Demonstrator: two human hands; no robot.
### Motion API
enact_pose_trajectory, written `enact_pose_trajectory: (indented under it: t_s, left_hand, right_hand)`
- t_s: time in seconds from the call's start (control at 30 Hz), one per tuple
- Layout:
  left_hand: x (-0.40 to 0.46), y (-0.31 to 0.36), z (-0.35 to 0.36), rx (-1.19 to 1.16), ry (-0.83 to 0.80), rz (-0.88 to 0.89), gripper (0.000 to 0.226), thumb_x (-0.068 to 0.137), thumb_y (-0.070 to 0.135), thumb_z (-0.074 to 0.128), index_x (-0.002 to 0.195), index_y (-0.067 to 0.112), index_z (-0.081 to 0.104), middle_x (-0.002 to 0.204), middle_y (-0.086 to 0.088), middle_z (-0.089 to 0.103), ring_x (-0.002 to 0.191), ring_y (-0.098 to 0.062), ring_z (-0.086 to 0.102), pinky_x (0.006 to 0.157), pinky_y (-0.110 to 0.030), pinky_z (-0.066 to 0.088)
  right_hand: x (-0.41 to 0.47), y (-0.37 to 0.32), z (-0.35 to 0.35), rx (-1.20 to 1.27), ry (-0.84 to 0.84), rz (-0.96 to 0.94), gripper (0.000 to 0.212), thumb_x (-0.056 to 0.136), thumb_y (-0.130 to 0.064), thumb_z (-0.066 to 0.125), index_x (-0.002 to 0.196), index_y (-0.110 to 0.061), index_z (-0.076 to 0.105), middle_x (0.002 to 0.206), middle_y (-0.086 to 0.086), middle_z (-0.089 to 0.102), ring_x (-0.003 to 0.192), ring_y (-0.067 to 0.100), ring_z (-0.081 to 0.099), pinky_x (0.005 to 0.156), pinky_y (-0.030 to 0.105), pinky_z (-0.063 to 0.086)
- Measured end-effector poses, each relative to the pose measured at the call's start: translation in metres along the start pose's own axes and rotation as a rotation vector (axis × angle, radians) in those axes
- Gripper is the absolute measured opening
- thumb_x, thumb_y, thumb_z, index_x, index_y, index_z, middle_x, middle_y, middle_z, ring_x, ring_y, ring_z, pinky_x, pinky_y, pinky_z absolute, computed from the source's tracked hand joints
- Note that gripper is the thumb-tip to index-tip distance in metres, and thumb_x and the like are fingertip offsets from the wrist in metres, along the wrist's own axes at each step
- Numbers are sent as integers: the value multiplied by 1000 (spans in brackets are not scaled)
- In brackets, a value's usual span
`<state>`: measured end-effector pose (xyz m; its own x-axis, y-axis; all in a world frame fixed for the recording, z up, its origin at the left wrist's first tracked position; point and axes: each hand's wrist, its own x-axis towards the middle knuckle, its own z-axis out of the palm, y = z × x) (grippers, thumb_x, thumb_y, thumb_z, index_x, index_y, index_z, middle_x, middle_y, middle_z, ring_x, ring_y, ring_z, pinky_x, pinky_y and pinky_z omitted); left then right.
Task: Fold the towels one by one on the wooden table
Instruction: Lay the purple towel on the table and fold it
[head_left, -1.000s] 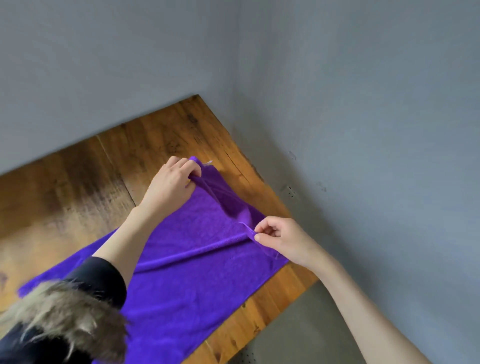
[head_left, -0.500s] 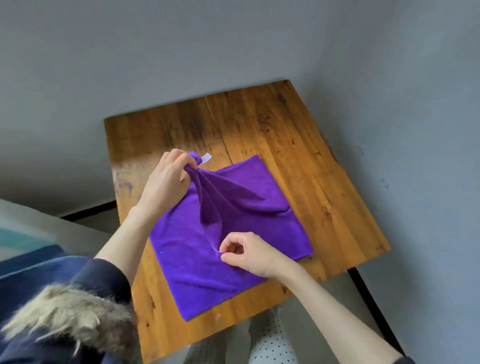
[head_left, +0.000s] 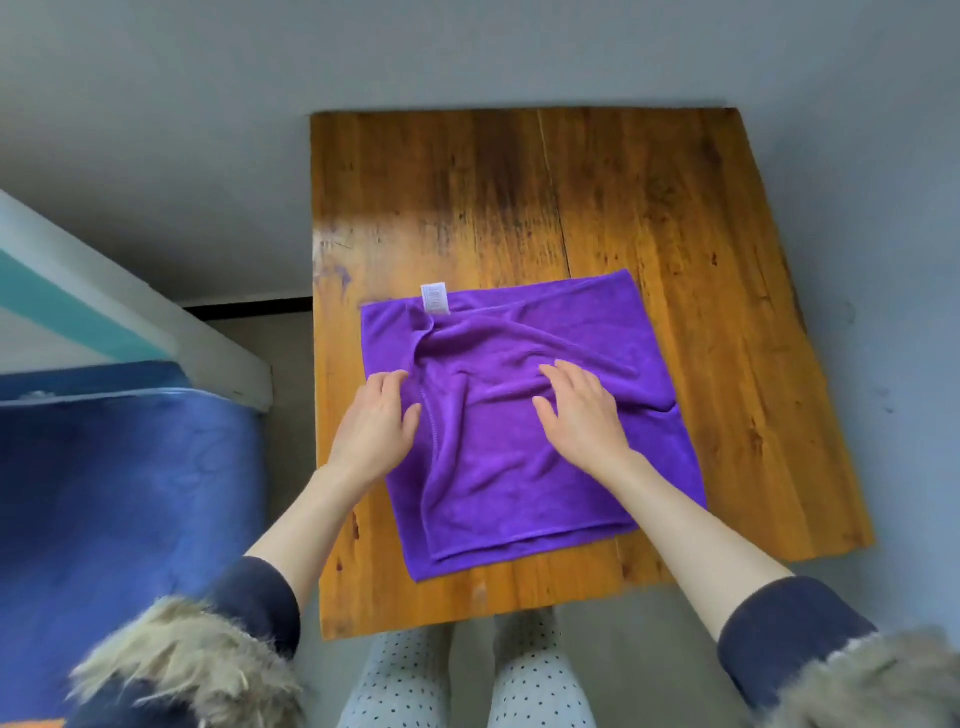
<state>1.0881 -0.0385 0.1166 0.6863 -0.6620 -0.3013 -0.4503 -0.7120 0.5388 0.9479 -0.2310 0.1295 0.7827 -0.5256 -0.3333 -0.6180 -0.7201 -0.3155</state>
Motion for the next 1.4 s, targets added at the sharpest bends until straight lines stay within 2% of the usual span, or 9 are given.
enact_pose_trajectory:
  t_s: [0.2,0.53,0.7,0.77,0.87,0.93,1.0,1.2,1.4]
  left_hand:
    - [6,3,20,101,4,-15,51,93,22,50,137,-2,38,142,-21,37,130,-35,34,109,-38,28]
    - [73,51,26,186,-37,-32,54,93,29,51,137,0,38,148,-20,29,138,-33,24,113,-41,20]
    - [115,104,46,228,-117,12,47,93,22,47,136,6,37,153,-10,21,143,-28,11,113,-52,15]
    - [127,123,57,233,-171,86,44,93,15,45,136,8,38,155,-6,18,145,-26,8,113,-53,13]
    - [133,144,71,200,-238,174,43,93,6,39,136,11,42,155,-3,19,145,-23,9,115,-52,12]
    - [127,145,73,143,-161,192,43,90,1,41,132,11,48,149,-6,33,141,-25,23,113,-49,19]
    - [116,137,70,86,-17,155,45,85,-5,45,126,9,54,134,-9,49,126,-30,42,103,-44,32]
    - [82,89,47,169,123,-97,29,88,6,53,115,11,59,110,-13,52,103,-33,45,80,-42,36]
    - [68,62,34,194,129,-274,28,86,30,63,107,11,60,107,-15,48,102,-34,42,84,-45,39]
  right_hand:
    - [54,38,-5,-138,-104,50,55,99,-41,33,147,-18,24,157,7,12,144,26,12,113,47,23]
    - [21,80,-20,-242,-116,136,51,97,-42,37,139,-13,35,140,11,35,125,30,38,86,41,47]
    - [16,115,-49,-224,-444,186,44,96,-45,37,118,-10,53,117,12,53,104,34,57,85,38,46]
    - [23,123,-64,-42,-608,286,44,95,-44,39,101,-7,62,99,15,66,85,32,66,78,35,53]
    - [44,136,-82,268,-362,362,27,93,-31,50,88,-8,62,91,18,68,80,33,68,78,41,55]
    - [67,142,-90,207,-57,242,22,92,-22,53,111,-11,59,108,15,60,98,32,60,86,40,48]
    - [89,140,-94,119,63,55,38,90,-14,54,128,-13,50,122,12,49,111,31,48,91,39,41]
    - [137,117,-85,-209,-29,-204,46,89,-9,50,134,-20,47,144,9,33,133,27,27,101,47,29]
    - [159,117,-87,-8,58,-198,18,90,-15,53,100,-11,67,114,9,59,110,27,48,88,36,36]
